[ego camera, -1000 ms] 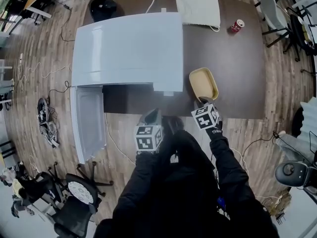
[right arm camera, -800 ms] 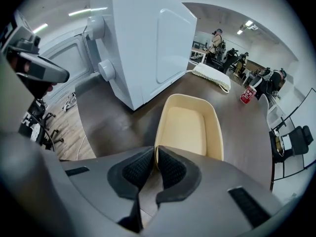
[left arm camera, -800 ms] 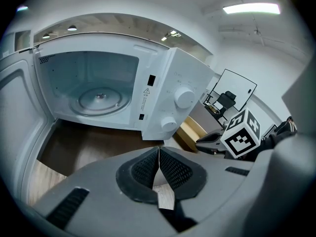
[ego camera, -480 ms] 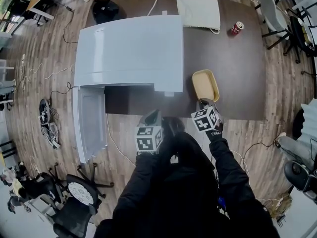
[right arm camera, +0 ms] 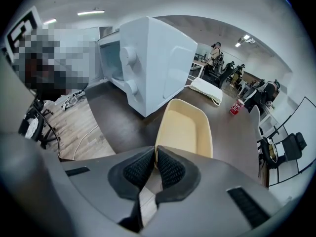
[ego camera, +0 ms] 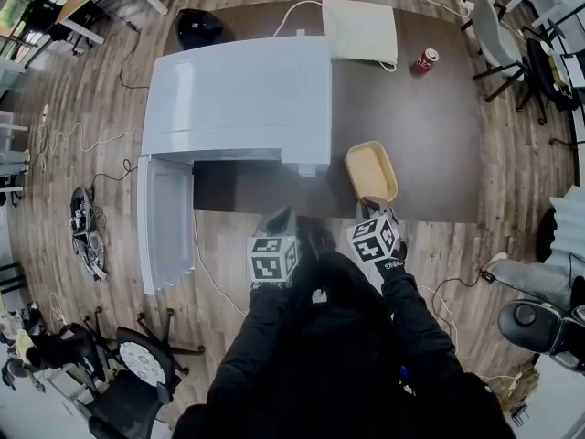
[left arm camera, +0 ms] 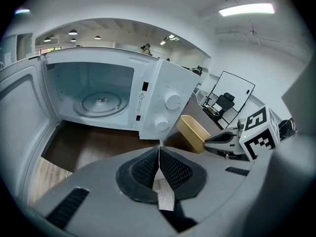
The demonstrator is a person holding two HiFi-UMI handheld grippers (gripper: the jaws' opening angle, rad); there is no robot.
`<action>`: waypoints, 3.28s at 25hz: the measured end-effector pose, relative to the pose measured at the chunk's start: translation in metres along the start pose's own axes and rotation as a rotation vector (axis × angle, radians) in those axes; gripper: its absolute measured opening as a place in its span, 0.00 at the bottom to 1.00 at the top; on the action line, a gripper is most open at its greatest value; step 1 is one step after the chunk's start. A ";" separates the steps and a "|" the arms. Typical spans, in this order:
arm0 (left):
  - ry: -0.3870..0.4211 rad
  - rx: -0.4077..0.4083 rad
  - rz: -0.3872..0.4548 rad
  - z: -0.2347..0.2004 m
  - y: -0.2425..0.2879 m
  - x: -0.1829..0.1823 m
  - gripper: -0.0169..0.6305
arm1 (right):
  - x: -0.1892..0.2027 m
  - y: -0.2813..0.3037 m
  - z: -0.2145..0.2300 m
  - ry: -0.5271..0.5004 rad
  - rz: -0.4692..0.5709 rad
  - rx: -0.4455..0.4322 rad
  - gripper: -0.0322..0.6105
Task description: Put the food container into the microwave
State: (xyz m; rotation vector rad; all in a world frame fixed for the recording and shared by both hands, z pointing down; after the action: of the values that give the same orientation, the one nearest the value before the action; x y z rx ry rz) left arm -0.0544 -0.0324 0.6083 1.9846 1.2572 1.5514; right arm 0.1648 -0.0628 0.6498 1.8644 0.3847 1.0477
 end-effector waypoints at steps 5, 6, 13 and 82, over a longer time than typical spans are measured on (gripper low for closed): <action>-0.014 -0.010 0.012 0.003 -0.011 0.013 0.08 | 0.008 -0.026 -0.020 -0.025 0.031 -0.022 0.11; -0.021 -0.014 0.014 0.003 -0.013 0.017 0.08 | 0.010 -0.030 -0.026 -0.035 0.034 -0.030 0.11; -0.081 -0.058 0.033 -0.001 -0.030 0.042 0.08 | 0.024 -0.051 -0.061 -0.100 0.039 -0.092 0.11; -0.382 -0.229 0.064 -0.245 -0.030 -0.005 0.08 | -0.294 0.115 -0.203 -0.663 0.263 -0.170 0.11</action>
State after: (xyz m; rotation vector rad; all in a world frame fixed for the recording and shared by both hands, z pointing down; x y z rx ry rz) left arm -0.2879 -0.0812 0.6715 2.0577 0.8342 1.2014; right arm -0.1874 -0.1927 0.6399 2.0093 -0.3340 0.5454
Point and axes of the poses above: the fingertips, and each gripper's own axes: y forward along the fingers, z to its right, x out of its underside, the point moved 8 cm from there along -y, backward along the fingers, and after that the axes turned 5 degrees about x, right-handed, at the moved point
